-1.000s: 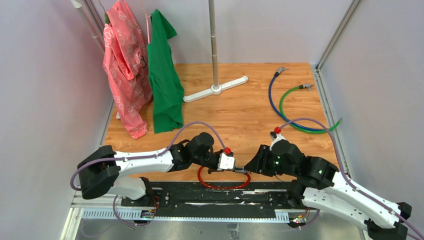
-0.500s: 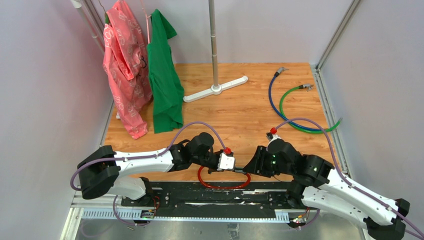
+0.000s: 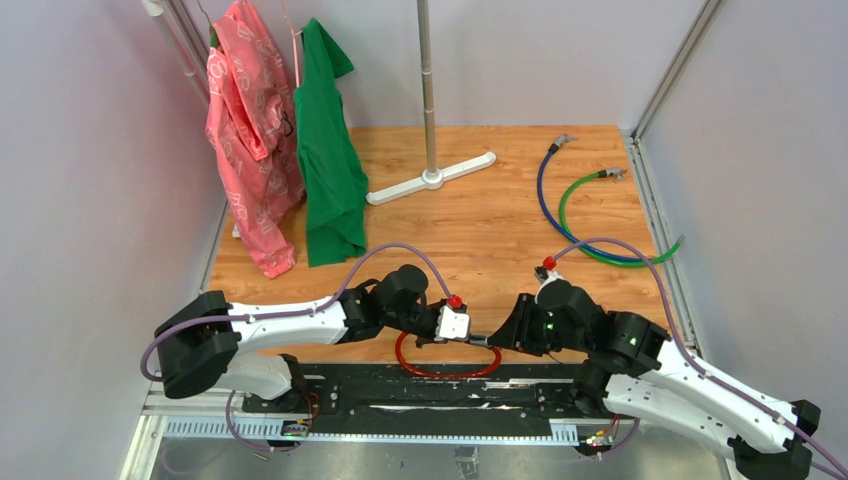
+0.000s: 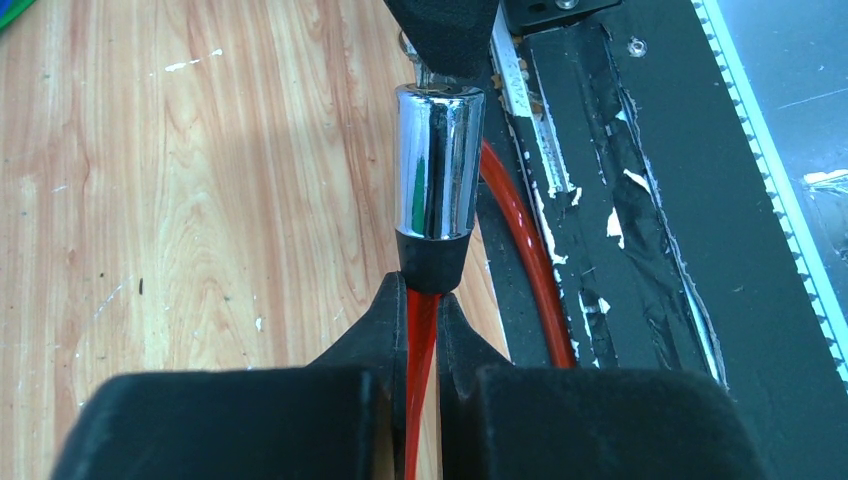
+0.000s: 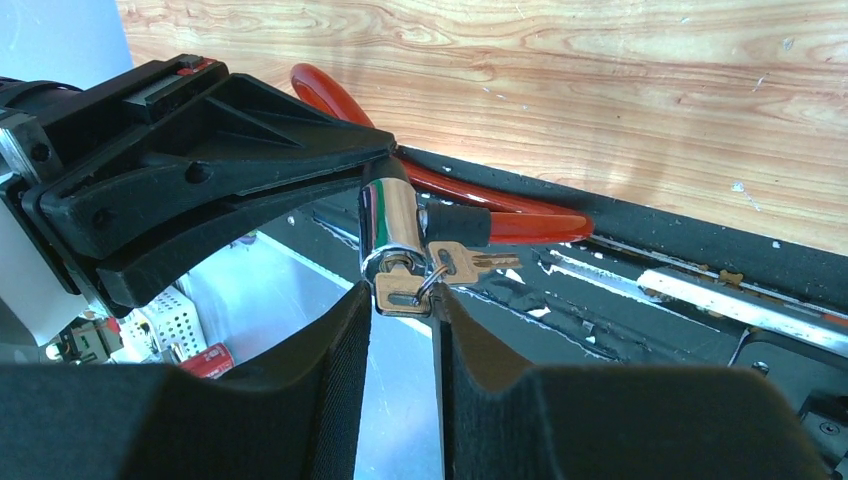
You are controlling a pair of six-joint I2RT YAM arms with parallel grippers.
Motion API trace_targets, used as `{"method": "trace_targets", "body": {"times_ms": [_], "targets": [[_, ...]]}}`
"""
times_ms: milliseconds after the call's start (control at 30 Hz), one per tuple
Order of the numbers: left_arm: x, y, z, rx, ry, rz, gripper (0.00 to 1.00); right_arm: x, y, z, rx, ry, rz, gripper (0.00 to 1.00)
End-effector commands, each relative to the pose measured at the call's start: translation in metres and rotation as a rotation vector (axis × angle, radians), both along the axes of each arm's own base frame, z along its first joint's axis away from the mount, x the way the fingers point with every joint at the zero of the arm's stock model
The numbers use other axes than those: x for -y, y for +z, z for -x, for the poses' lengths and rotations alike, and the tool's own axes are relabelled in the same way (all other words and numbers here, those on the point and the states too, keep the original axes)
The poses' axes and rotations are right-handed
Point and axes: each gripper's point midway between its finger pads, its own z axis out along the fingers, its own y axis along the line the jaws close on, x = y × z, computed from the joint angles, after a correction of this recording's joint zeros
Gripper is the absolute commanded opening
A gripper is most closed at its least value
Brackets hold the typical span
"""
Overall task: Lock with the key
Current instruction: Lock the lock.
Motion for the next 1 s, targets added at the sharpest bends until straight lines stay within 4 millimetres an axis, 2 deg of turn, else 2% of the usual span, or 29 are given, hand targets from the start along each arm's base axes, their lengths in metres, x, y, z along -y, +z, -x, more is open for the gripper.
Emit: {"method": "trace_targets", "body": {"times_ms": [0, 133, 300, 500, 600, 700, 967], "targets": [[-0.029, -0.039, 0.034, -0.141, -0.06, -0.166, 0.0, 0.007, -0.01, 0.0, 0.001, -0.011, 0.038, 0.33], [-0.029, -0.039, 0.034, -0.142, -0.058, -0.166, 0.0, 0.01, -0.01, -0.002, 0.047, 0.032, 0.078, 0.32], [-0.029, -0.039, 0.034, -0.143, -0.056, -0.166, 0.0, 0.026, -0.018, -0.007, 0.066, 0.001, 0.156, 0.33], [-0.03, -0.04, 0.035, -0.143, -0.058, -0.167, 0.0, 0.027, -0.02, -0.004, 0.056, 0.013, 0.164, 0.38], [-0.03, -0.04, 0.034, -0.144, -0.056, -0.168, 0.0, 0.024, -0.018, 0.005, 0.043, 0.082, 0.152, 0.42], [-0.029, -0.038, 0.034, -0.14, -0.055, -0.163, 0.0, 0.03, -0.026, 0.013, 0.004, 0.108, 0.191, 0.42], [-0.03, -0.038, 0.033, -0.134, -0.056, -0.175, 0.0, 0.032, -0.024, 0.004, 0.044, 0.09, 0.223, 0.42]]}}
